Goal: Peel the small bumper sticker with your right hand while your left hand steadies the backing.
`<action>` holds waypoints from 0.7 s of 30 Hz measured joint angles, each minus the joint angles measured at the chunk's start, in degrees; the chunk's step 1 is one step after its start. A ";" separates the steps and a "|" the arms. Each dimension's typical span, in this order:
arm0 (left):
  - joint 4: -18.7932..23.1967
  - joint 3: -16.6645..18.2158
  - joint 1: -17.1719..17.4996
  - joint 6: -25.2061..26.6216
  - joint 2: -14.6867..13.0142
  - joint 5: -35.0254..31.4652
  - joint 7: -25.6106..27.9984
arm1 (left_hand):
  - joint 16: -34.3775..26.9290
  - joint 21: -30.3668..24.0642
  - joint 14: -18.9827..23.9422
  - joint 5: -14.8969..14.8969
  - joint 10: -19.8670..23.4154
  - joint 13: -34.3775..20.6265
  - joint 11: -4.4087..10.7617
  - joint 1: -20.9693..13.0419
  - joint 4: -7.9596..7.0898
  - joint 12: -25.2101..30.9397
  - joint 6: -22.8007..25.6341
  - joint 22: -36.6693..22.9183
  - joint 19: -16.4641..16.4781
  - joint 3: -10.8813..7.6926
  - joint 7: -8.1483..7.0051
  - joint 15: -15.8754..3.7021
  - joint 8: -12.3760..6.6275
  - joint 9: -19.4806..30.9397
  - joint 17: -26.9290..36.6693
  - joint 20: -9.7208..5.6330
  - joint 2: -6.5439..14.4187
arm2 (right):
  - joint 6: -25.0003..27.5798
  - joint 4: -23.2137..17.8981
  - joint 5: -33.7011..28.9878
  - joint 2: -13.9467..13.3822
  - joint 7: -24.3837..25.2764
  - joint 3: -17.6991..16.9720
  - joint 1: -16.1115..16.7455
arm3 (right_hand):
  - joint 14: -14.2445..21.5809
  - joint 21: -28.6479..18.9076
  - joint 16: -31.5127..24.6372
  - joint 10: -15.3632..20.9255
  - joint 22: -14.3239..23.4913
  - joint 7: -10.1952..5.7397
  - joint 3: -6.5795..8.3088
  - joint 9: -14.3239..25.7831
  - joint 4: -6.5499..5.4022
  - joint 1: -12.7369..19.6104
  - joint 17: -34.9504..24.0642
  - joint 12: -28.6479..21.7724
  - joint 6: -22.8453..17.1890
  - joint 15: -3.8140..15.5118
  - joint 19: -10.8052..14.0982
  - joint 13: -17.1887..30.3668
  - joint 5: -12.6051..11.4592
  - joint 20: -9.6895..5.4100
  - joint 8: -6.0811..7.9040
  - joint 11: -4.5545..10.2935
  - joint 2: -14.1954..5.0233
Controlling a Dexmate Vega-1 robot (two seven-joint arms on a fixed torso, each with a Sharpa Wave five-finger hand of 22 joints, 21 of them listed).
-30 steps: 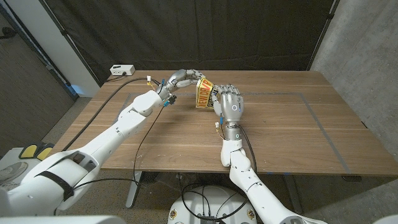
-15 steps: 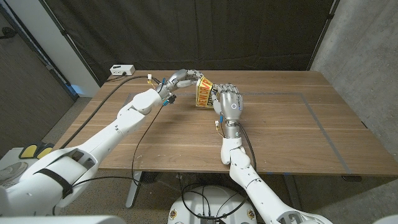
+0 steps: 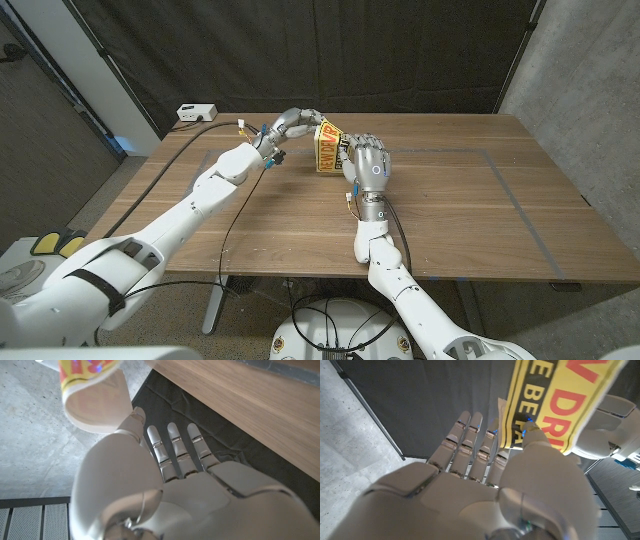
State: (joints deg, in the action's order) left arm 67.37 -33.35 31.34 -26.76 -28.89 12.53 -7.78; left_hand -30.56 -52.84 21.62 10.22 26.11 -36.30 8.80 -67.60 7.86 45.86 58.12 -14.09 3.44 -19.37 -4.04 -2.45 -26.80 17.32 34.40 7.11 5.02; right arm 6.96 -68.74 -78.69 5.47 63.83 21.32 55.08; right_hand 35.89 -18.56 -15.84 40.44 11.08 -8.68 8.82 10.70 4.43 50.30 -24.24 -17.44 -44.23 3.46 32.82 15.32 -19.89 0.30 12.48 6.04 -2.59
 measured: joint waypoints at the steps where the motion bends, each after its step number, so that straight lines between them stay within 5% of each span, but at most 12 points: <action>1: 0.64 0.01 0.21 0.41 -0.14 -1.64 1.94 | 0.00 -0.21 0.00 0.00 0.00 -0.17 0.00 0.23 -0.10 0.01 -0.56 0.00 0.00 -0.11 -0.13 0.00 0.14 0.17 0.00 0.00 0.23 | 0.68 -0.43 0.95 -0.75 -0.28 1.05 -0.16 | -0.62 0.15 0.37 -1.06 0.00 0.18 -0.30 0.09 -0.77 -1.37 -0.20 0.52 0.82 -0.05 -0.34 0.00 0.28 0.34 -0.33 -0.22 0.10; 6: 3.23 0.01 0.93 2.32 -1.01 -6.90 7.55 | 0.69 -0.83 0.62 0.75 0.00 -1.33 0.00 1.30 -0.90 1.16 -3.13 0.06 0.22 -0.06 -1.08 -0.01 0.15 1.39 0.00 -0.22 1.30 | 2.23 -2.39 6.03 -3.93 -2.08 4.58 -0.82 | -2.11 0.42 1.02 -4.07 0.00 1.55 0.13 0.19 -2.70 -4.49 -1.11 1.93 3.16 -0.29 -1.39 0.32 0.88 1.38 -0.84 -1.84 -2.26; 9: 5.03 -0.21 1.30 3.51 -1.73 -9.68 10.05 | 1.13 -1.08 1.04 1.10 0.00 -1.90 0.00 1.66 -1.15 1.45 -4.55 0.26 0.37 0.01 -1.50 -0.01 0.15 2.13 -0.05 -0.07 1.65 | 2.87 -4.32 11.67 -7.98 -3.40 8.22 -1.84 | -2.62 0.77 1.47 -4.27 0.00 1.93 1.92 0.40 -1.43 -2.77 -1.09 2.24 3.54 -0.41 -1.77 0.39 1.79 1.76 -0.84 -2.04 -4.16; 11: 5.90 -0.37 1.48 4.88 -2.10 -12.49 12.50 | 1.35 -1.30 1.14 1.53 0.00 -2.25 0.00 1.67 -1.54 1.78 -5.03 0.26 0.37 0.09 -1.97 -0.09 0.15 2.63 -0.15 -0.07 1.66 | 3.00 -4.46 13.73 -8.25 -3.76 8.48 -1.92 | -2.61 0.92 1.52 -4.27 0.00 2.16 3.72 0.39 -0.22 -1.36 -0.99 2.30 3.75 -0.41 -2.05 0.53 1.99 2.05 -0.84 -2.04 -5.21; 16: 7.72 -0.72 1.88 6.65 -2.81 -16.35 16.11 | 1.78 -1.66 1.74 2.03 0.42 -2.83 0.42 1.97 -1.78 2.06 -5.96 0.36 0.56 0.31 -2.31 -0.10 0.07 3.71 -0.17 -0.26 1.96 | 2.62 -7.34 24.10 -14.28 -5.05 13.13 -3.32 | -3.27 1.43 2.13 -5.71 -0.14 3.36 5.64 0.38 1.70 -0.02 -0.76 3.29 4.29 -0.41 -3.46 0.65 2.47 2.95 -0.84 -3.48 -4.89; 21: 8.66 -0.80 2.34 7.55 -3.02 -18.83 19.11 | 1.78 -2.11 2.36 2.88 0.71 -3.33 0.72 1.97 -1.79 2.71 -6.05 0.53 0.87 0.31 -2.39 -0.11 -0.76 4.55 0.00 -0.57 1.96 | 0.34 -8.84 32.37 -17.40 -5.94 14.86 -3.81 | -4.55 2.10 2.54 -7.14 0.27 5.14 2.33 0.39 -3.03 -12.12 -2.05 4.00 6.07 -0.52 -5.58 1.25 6.92 4.32 -1.10 -4.90 -2.84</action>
State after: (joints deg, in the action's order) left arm 76.03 -34.15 33.68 -19.22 -31.91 -6.30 11.33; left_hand -28.78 -54.94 23.98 13.10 26.83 -39.63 9.52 -65.62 6.07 48.58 52.07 -13.56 4.31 -19.05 -6.44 -2.56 -27.56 21.87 34.40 6.55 6.98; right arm 7.30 -77.57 -46.32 -11.93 57.89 36.18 51.28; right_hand 31.33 -16.46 -13.30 33.30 11.35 -3.54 11.15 11.09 1.40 38.18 -26.29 -13.44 -38.16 2.94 27.24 16.57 -12.97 4.61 11.38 1.14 -5.43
